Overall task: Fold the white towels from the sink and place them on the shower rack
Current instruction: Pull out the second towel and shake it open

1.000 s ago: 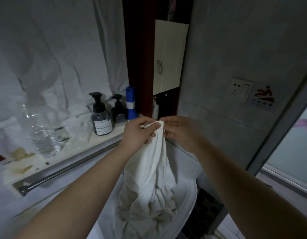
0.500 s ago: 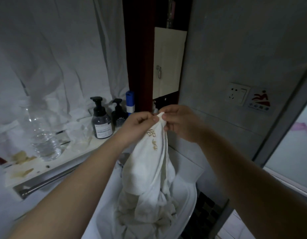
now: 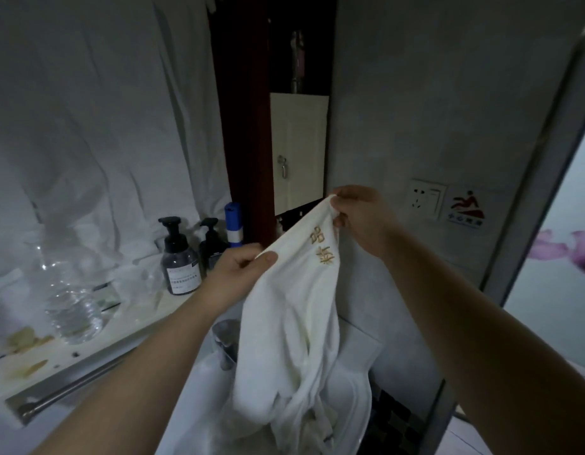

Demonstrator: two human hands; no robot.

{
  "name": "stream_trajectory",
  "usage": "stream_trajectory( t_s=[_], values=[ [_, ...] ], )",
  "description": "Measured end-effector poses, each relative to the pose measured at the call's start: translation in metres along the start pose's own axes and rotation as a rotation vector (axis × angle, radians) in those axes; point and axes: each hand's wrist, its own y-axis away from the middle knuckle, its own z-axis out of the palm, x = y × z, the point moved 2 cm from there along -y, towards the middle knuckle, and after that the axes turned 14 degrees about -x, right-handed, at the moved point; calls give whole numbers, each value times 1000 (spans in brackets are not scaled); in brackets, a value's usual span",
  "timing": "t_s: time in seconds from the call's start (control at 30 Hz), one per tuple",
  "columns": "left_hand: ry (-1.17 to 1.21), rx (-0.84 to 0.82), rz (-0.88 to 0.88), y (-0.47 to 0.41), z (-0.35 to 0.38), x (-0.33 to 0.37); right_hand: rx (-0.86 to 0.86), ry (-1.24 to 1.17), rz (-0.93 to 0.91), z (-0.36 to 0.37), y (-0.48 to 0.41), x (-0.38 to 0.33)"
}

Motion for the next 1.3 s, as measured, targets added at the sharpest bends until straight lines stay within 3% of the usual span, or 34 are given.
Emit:
stream_trajectory(
  t_s=[0.17,0.27,0.53,0.63,0.7,0.87,0.97,1.17,1.3],
  values=[
    [-83,33,-122,14,-11,-13,221,23,-5,-11,-11,4],
    [-99,144,-184,16,-16,-19,301,-34,16,-12,-13,10],
    [80,373,-423,35,-31,-53,167,62,73,5,-16,22],
    [-18,536,-488,35,-36,-62,145,129,65,14,-15,22],
    [-71,557,-530,33,-38,-68,149,189,47,19,-14,23],
    [-87,648,-499,21,-34,-55,137,541,-3,32,-11,22],
    [-178,645,-387,6,-33,-38,42,703,4,45,-4,16],
    [-157,409,-191,-14,-16,-13,-547,305,180,89,20,28],
    [-91,244,-127,-8,-7,-12,-603,272,316,92,21,34]
  ],
)
